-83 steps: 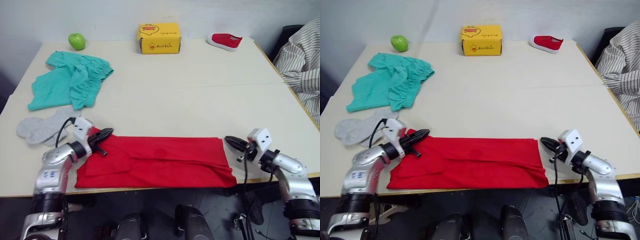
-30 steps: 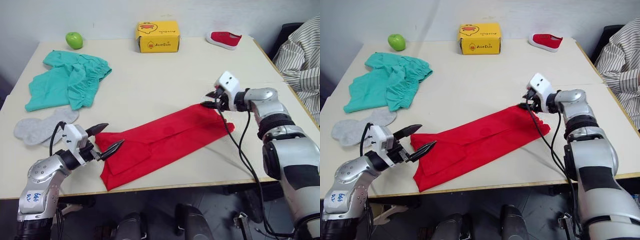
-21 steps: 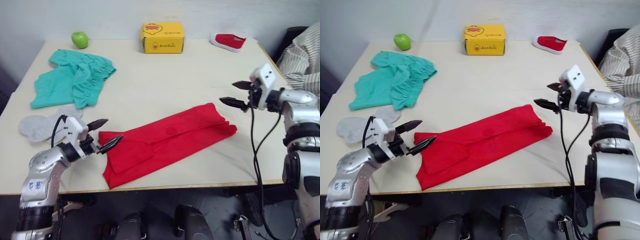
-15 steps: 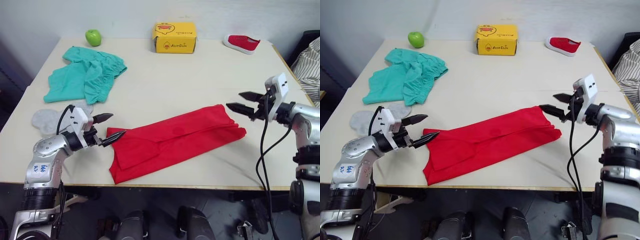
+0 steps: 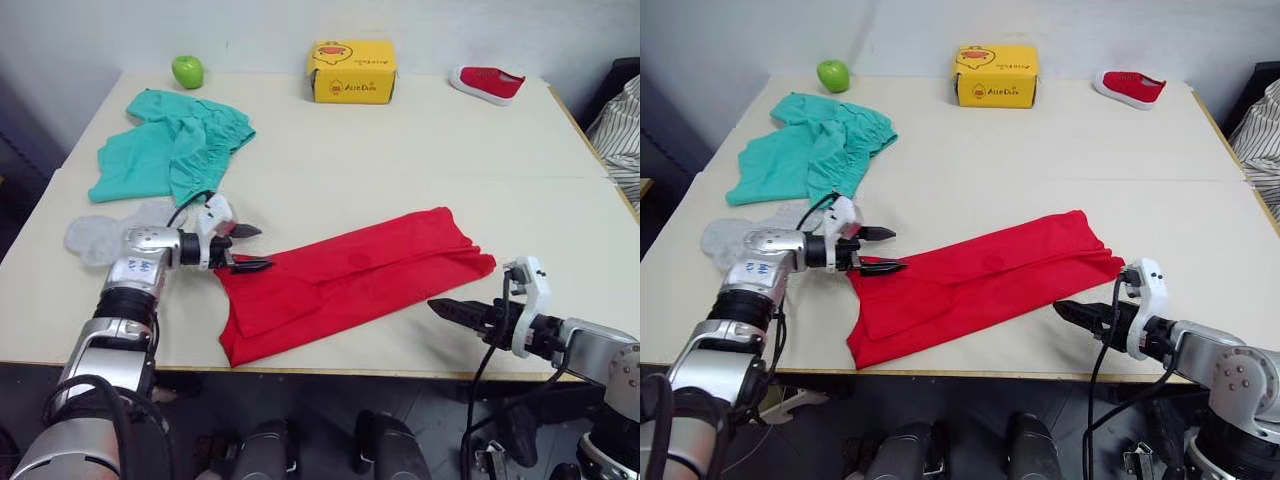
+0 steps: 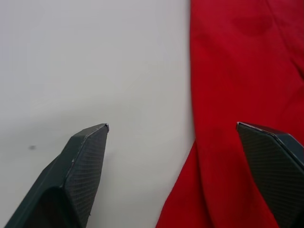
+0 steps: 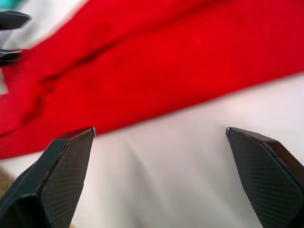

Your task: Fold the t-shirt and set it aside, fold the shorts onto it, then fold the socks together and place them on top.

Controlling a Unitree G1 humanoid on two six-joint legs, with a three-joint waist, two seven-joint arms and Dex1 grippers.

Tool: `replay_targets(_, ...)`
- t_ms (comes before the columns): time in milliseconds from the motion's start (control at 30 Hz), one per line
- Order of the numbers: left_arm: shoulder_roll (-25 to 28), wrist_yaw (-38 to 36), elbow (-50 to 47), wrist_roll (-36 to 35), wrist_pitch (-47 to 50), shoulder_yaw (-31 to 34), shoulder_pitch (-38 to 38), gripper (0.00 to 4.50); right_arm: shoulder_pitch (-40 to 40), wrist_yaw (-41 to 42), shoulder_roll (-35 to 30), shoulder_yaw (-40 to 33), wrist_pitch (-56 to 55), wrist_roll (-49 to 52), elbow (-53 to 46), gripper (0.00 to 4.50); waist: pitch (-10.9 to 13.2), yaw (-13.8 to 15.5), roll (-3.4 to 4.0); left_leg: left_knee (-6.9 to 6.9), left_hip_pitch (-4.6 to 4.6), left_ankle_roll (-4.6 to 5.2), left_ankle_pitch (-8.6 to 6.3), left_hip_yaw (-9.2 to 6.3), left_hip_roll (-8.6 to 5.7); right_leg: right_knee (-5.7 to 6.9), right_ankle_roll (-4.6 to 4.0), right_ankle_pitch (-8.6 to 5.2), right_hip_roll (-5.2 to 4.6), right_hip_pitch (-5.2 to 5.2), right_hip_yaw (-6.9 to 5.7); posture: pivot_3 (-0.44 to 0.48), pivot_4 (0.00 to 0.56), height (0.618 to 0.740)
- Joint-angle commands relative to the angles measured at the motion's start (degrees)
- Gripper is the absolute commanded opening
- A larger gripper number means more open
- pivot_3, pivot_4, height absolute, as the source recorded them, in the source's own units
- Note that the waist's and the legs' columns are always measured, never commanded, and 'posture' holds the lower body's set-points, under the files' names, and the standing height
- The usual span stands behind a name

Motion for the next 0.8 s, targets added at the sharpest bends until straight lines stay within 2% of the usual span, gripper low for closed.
replay_targets(33, -1.2, -1.9, 3.6, 1.6, -2.3, -0.4, -3.5, 4.31, 0.8, -4.1, 0.9, 3.6, -4.5, -2.9, -0.3, 4.50, -0.1, 0.0, -0.19, 0.01, 0.01, -0.01, 0.01, 0.01, 0.00, 0.03, 0.00, 0.00, 0.03, 0.00, 0.00, 0.000, 0.150, 0.740)
replay_targets(100, -2.0, -3.0, 5.6, 2.6, -1.9, -1.0, -4.7, 3.95, 1.1, -5.6, 2.0, 7.5, -8.3, -4.2, 0.2, 4.50, -0.2, -0.1, -0.43, 0.03, 0.04, -0.04, 0.03, 0.04, 0.01, 0.02, 0.00, 0.00, 0.08, 0.02, 0.02, 0.000, 0.150, 0.740)
replay_targets(300, -3.6, -4.9, 8.5, 4.2, -0.8, -1.6, -5.6, 1.90, -0.5, -9.3, 6.6, 18.2, -17.5, -8.4, 4.0, 4.50, -0.7, -1.6, -1.15, 0.03, 0.17, -0.05, 0.07, 0.06, 0.15, 0.10, 0.01, 0.00, 0.09, 0.05, 0.14, 0.000, 0.150, 0.740)
replay_targets(400, -4.1, -6.3, 6.2, 3.6, 0.3, -1.2, -4.4, 0.88, -1.0, -10.1, 7.9, 18.8, -21.0, -9.2, 6.0, 3.84, -0.7, -1.7, -1.18, 0.01, 0.21, -0.06, 0.08, 0.09, 0.17, 0.14, 0.00, 0.00, 0.10, 0.04, 0.19, 0.000, 0.150, 0.740)
replay_targets(500, -3.9, -5.9, 3.9, 3.6, 0.2, -0.7, -2.7, 0.00, -0.3, -10.1, 7.5, 19.9, -24.7, -10.2, 6.8, 2.85, -0.7, -1.7, -1.18, 0.01, 0.22, -0.06, 0.08, 0.11, 0.16, 0.17, 0.00, 0.00, 0.10, 0.02, 0.22, 0.000, 0.150, 0.740)
replay_targets(733, -1.8, -3.3, -9.5, 1.5, 4.1, 2.0, 5.9, 0.00, -2.6, -7.9, 3.5, 19.8, -31.3, -11.8, 11.5, 0.26, -0.7, -1.9, -1.15, -0.02, 0.27, -0.06, 0.08, 0.16, 0.18, 0.18, -0.01, -0.01, 0.11, 0.01, 0.32, 0.000, 0.150, 0.740)
replay_targets(767, -1.5, -2.4, -12.7, 1.0, 5.3, 2.5, 7.7, 0.00, -3.8, -7.2, 2.3, 20.0, -32.3, -12.3, 13.4, 0.03, -0.7, -2.1, -1.15, -0.03, 0.27, -0.06, 0.08, 0.20, 0.18, 0.18, -0.01, -0.01, 0.10, 0.00, 0.36, 0.000, 0.150, 0.740)
replay_targets(800, -1.3, -1.3, -16.0, 0.2, 6.9, 3.3, 9.4, 0.00, -5.1, -6.3, 1.0, 20.5, -33.4, -12.7, 15.4, 0.03, -0.7, -2.1, -1.14, -0.03, 0.30, -0.06, 0.08, 0.23, 0.18, 0.18, -0.01, -0.01, 0.10, 0.00, 0.39, 0.000, 0.150, 0.740)
